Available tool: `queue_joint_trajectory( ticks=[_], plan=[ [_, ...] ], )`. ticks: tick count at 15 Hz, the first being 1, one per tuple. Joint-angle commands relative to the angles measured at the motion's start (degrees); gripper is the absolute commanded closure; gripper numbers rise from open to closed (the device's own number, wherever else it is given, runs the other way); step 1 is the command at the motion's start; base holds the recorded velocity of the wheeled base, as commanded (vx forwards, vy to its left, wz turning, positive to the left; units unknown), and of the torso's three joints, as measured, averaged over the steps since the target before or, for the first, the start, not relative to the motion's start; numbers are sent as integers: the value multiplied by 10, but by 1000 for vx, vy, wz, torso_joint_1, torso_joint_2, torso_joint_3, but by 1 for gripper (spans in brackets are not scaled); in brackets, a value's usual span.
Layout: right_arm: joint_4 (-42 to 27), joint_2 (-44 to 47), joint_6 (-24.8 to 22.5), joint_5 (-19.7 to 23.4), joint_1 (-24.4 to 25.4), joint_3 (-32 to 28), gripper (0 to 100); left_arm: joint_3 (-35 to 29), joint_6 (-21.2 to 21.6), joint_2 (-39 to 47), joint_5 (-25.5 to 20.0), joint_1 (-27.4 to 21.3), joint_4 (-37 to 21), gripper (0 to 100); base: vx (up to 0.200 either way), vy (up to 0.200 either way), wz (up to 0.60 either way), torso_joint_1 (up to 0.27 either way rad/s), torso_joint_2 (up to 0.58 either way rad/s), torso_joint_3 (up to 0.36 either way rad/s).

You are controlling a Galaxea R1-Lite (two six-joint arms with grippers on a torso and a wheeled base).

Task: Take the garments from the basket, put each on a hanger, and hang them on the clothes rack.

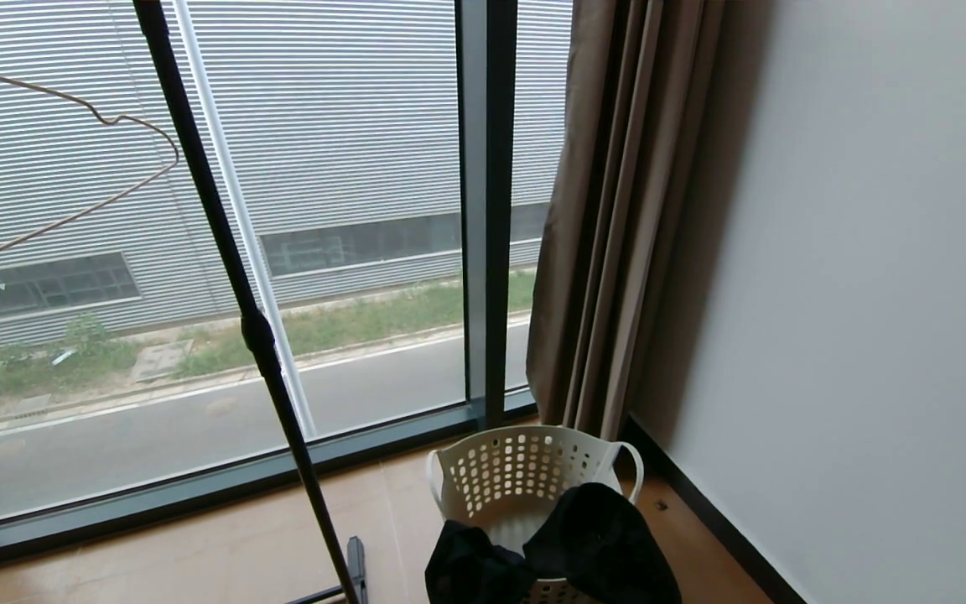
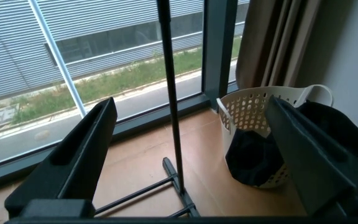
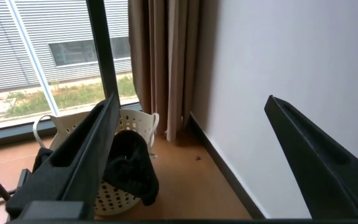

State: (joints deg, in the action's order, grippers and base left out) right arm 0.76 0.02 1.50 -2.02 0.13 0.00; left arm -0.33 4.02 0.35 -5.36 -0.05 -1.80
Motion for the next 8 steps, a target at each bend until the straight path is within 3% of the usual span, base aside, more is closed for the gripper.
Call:
queue_joint_trajectory(
  ticks=[1, 8],
  plan=[
    [-1, 0, 0, 0, 0, 0, 0, 0, 0, 0, 1, 0, 0, 0, 0, 0, 0, 0, 0, 0],
    [-1, 1, 0, 0, 0, 0, 0, 0, 0, 0, 1, 0, 0, 0, 0, 0, 0, 0, 0, 0]
  ],
)
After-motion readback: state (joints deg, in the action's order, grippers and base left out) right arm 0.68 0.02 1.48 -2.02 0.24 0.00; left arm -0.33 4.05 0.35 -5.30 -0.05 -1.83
